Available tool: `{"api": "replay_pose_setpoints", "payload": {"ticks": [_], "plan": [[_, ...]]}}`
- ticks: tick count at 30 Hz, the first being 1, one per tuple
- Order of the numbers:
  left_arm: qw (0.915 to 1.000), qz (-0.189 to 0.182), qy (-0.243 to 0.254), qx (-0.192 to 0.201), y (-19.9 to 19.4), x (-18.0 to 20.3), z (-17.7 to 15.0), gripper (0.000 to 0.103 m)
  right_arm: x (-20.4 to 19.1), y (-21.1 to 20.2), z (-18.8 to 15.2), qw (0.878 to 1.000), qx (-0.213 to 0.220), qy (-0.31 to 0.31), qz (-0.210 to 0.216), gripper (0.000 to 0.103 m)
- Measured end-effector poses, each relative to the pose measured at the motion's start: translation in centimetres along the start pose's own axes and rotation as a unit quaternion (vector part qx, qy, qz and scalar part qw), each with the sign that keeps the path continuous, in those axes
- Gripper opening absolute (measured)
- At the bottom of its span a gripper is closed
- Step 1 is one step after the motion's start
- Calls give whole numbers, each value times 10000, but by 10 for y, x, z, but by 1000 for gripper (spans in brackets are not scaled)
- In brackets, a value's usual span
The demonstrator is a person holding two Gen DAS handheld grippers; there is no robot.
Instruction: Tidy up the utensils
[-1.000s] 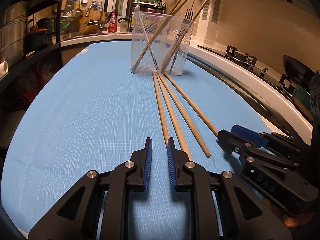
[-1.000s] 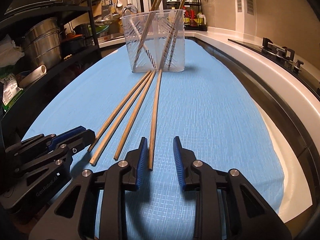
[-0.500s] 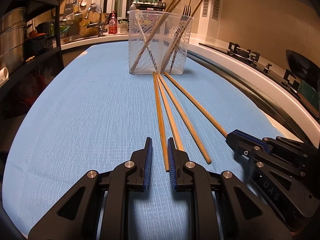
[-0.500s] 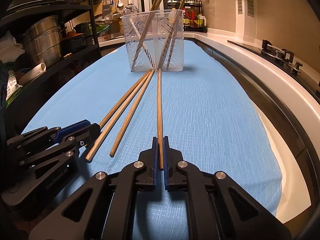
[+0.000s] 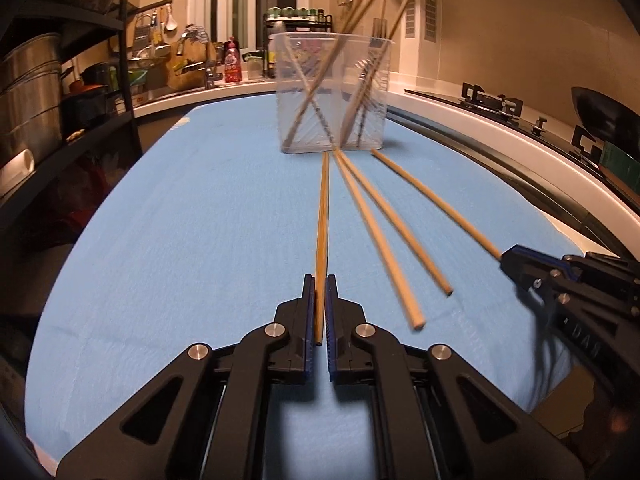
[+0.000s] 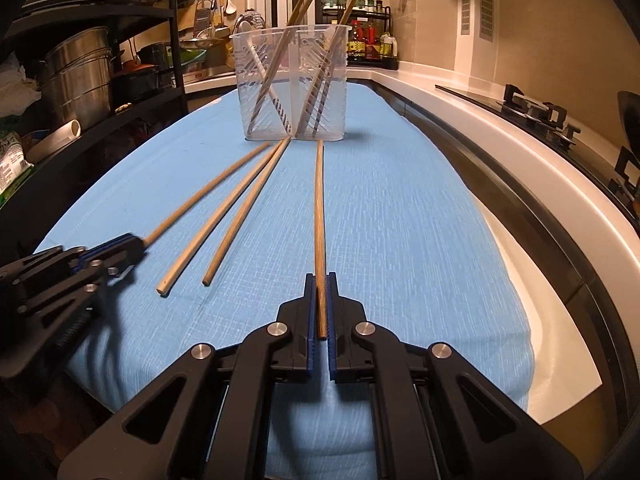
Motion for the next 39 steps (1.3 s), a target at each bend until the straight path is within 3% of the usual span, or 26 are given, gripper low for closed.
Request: {"api": "replay_pose_setpoints", "payload": {"ticks": [9, 13, 17, 25, 31, 39], "plan": [[9996, 143, -192, 116, -14, -22, -8, 7, 18, -3, -4, 9992, 34, 324, -218, 7], [9996, 122, -173, 173, -8, -17, -4, 21, 16, 1, -1, 9995, 28, 285, -152, 10], [9993, 193, -91, 296, -4, -13, -3, 24, 14, 3, 0, 9996, 57, 267, -121, 10], [9989, 271, -83, 384, -3, -10, -3, 22, 13, 5, 1, 9995, 89, 279, -107, 10], [9989, 226, 42, 402, -4, -6, -4, 6, 13, 5, 2, 9996, 90, 268, -88, 6], [9991, 198, 5, 373, -5, -5, -4, 6, 10, 5, 2, 9996, 38, 283, -69, 5]]}}
Point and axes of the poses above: each gripper's, at about its wrist camera, not at the fingertips, and y roughly the way its jaws point, x to its right, z to its top, the point moved 7 cm from there along y, roughly the way its jaws point, and after that the axes turned 2 degrees about -z, right-handed, at the moved point
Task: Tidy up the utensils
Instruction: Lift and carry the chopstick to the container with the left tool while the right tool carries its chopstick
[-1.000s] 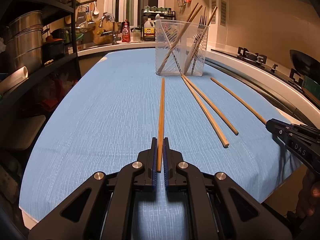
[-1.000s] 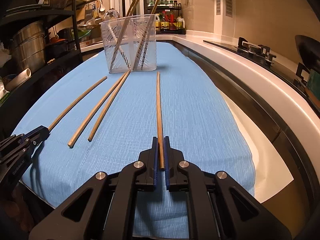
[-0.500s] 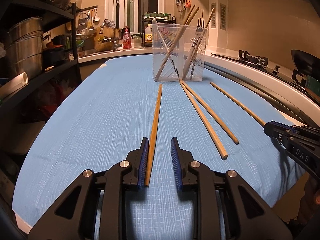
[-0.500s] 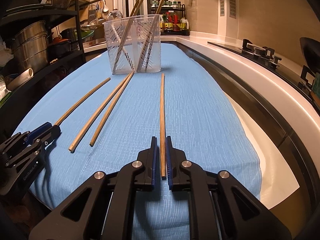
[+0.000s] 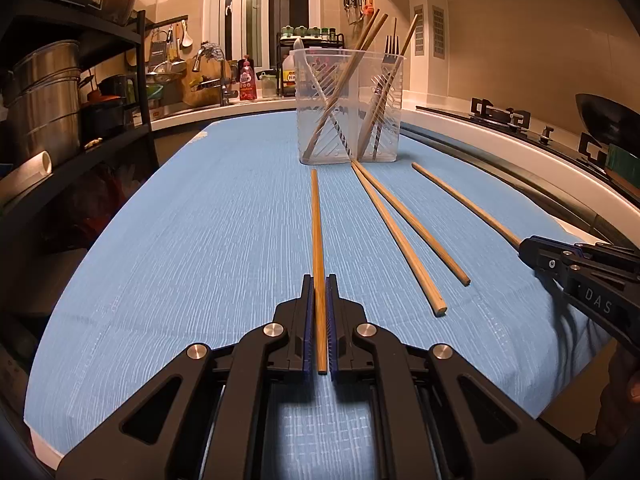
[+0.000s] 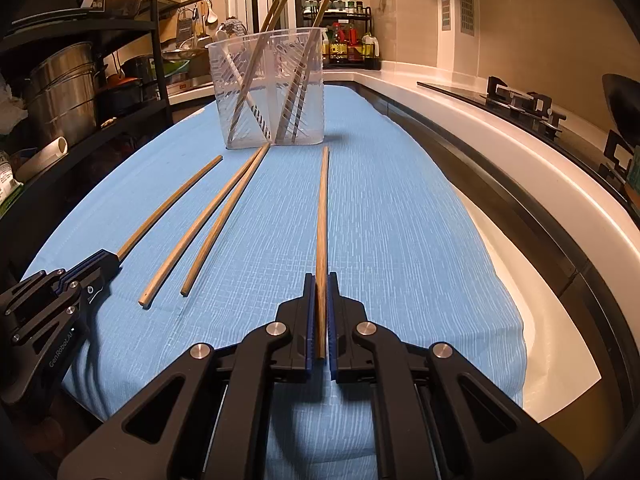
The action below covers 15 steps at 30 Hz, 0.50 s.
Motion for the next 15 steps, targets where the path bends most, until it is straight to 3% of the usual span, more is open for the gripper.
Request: {"api": "replay_pose_setpoints", "payload": {"ticks": [15], "plan": [[9998, -88, -47, 165, -24, -3, 19, 6, 0, -40, 21, 9994, 333, -30, 5, 5]]}}
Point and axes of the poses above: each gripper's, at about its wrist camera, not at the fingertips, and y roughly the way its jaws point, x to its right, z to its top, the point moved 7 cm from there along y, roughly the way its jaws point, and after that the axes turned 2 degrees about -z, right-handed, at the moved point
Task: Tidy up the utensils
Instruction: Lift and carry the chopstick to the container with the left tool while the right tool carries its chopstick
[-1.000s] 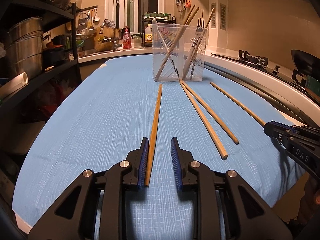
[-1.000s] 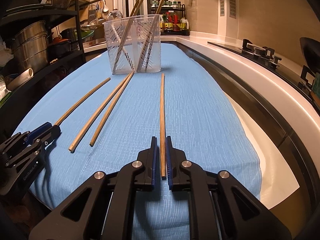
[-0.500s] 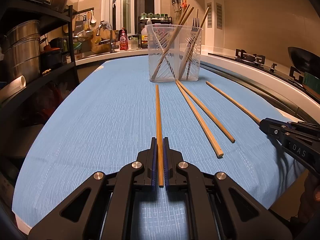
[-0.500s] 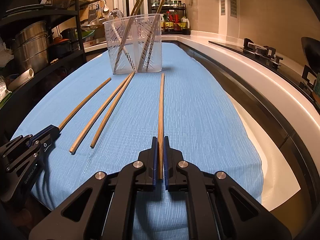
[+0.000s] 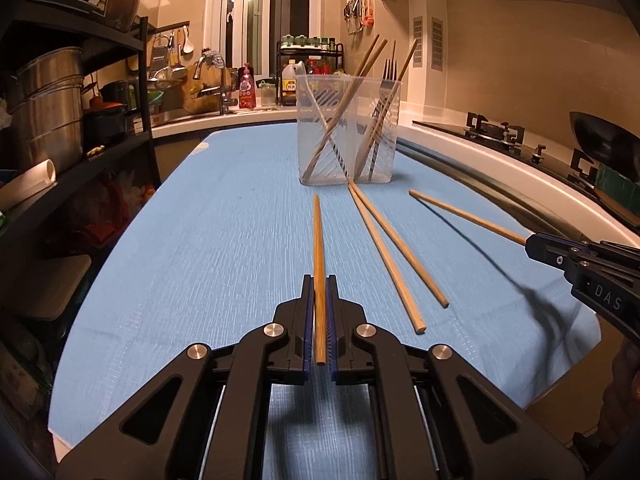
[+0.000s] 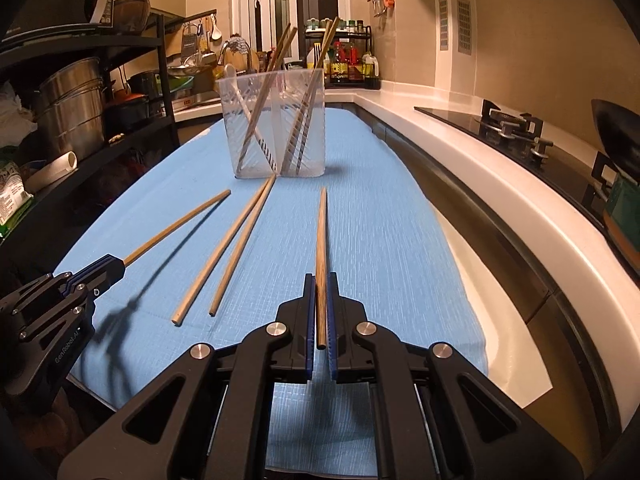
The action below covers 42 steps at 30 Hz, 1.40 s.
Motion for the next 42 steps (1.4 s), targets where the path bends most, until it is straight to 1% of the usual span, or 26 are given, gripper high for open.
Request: {"api": "replay_pose_setpoints", "payload": {"ticks": [8, 12, 17, 21, 24, 28, 30, 32, 36, 38, 42], "plan": [[9997, -75, -84, 233, -23, -5, 18, 6, 1, -30, 16, 9996, 269, -51, 27, 5], [9991, -107, -122, 389, -37, -9, 32, 6, -2, -44, 30, 9990, 428, -79, 66, 5], [9981, -177, -183, 559, -50, -15, 58, 6, -2, -62, 52, 9976, 675, -107, 103, 5], [9974, -273, -272, 608, -55, -22, 82, 6, 4, -73, 73, 9960, 890, -27, 121, 5], [9972, -317, -229, 633, -58, -24, 99, 6, 9, -74, 86, 9954, 949, 63, 144, 5], [9974, -381, -155, 598, -55, -26, 125, 6, 12, -72, 106, 9945, 1024, 136, 181, 5], [9973, -468, -216, 519, -52, -29, 135, 6, 12, -72, 118, 9942, 1041, 167, 206, 5], [9973, -553, -294, 394, -46, -31, 145, 6, 9, -70, 133, 9943, 1029, 147, 230, 5], [9974, -629, -293, 207, -36, -33, 166, 6, 8, -65, 165, 9949, 926, 217, 333, 5], [9965, -743, -374, 84, -29, -35, 177, 6, 8, -62, 179, 9948, 901, 248, 411, 5], [9956, -869, -353, -33, -17, -35, 200, 6, 6, -57, 211, 9938, 916, 268, 577, 5]]}}
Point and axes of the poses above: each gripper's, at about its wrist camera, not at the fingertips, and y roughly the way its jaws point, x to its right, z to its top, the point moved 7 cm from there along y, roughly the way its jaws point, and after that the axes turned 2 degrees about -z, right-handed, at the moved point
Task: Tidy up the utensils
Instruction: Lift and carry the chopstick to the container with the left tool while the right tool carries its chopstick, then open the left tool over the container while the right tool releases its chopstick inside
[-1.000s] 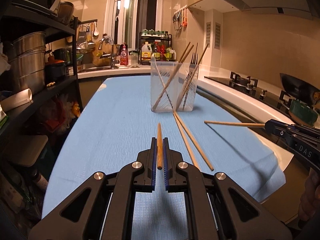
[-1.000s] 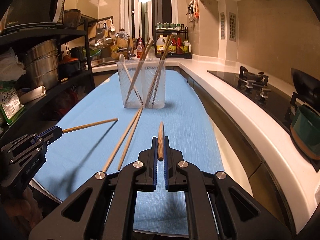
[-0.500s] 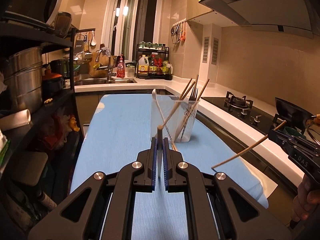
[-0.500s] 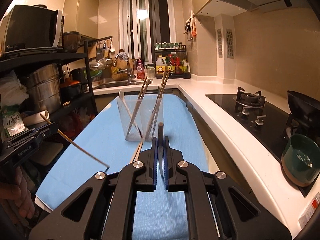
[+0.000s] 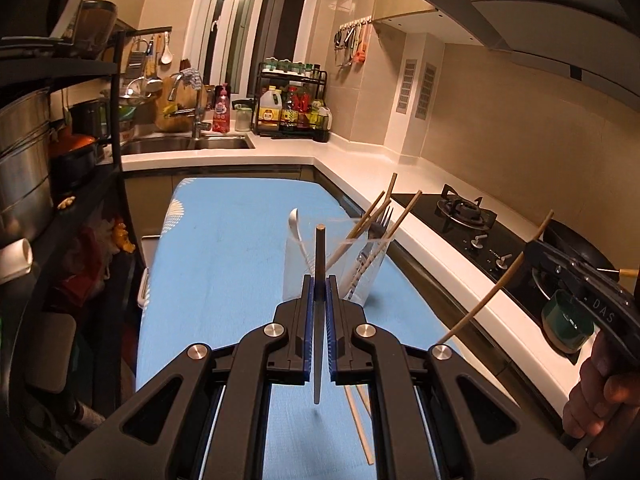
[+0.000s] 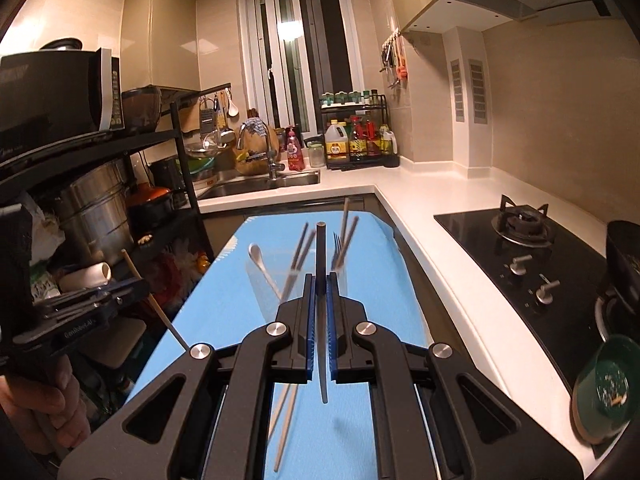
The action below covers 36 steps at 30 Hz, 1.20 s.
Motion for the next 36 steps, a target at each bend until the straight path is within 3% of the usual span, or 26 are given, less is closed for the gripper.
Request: {"api": "replay_pose_setpoints", "payload": {"ticks": [7, 14, 18, 23, 32, 36], "plan": [[9998, -102, 155, 22, 21, 3, 49, 6, -6, 29, 58, 9998, 101, -22, 173, 5], [9983, -227, 287, 454, 29, 10, 122, 6, -17, 57, 114, 9988, 381, -220, 208, 5], [9971, -292, 253, 654, 43, 8, 151, 6, -16, 85, 124, 9991, 338, -190, 163, 5], [9986, -320, 61, 426, 80, -5, 147, 6, -12, 120, 113, 9996, 174, -169, 141, 5], [9983, -393, -374, -224, 128, -24, 114, 6, -17, 166, 75, 9981, -525, -162, 264, 8], [9975, -353, -532, -317, 127, -31, 104, 11, -13, 162, 66, 9981, -577, -167, 110, 28]]}}
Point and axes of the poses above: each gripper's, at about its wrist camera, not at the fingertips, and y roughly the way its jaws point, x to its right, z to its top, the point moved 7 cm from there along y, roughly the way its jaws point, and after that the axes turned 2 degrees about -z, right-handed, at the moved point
